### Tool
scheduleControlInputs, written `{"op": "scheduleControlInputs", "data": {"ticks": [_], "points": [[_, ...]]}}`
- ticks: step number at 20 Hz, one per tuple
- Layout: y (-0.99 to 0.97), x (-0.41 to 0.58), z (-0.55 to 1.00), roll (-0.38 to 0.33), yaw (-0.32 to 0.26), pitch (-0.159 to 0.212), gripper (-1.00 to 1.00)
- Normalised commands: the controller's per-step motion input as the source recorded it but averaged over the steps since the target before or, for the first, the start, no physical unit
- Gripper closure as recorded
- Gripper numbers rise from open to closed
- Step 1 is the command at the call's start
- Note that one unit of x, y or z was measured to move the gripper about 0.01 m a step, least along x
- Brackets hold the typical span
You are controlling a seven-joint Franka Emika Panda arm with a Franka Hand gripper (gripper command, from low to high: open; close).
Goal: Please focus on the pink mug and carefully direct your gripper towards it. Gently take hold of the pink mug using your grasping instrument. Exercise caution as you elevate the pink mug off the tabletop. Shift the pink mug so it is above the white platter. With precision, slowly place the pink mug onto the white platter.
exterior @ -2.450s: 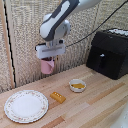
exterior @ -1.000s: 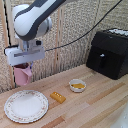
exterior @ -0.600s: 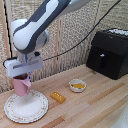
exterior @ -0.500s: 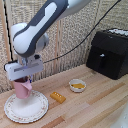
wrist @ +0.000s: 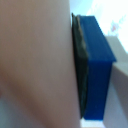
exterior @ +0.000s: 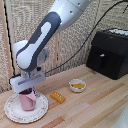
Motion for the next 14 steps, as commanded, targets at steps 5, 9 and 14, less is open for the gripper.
{"op": "scheduleControlInputs", "data": {"ticks": [5,9,14], "points": [[-0.12,0.199,-0.01,0.0,0.073,-0.149,1.0],[-0.02,0.19,0.01,0.0,0.087,-0.055,-1.0],[0.0,0.102,0.4,0.0,0.049,0.047,-1.0]]}}
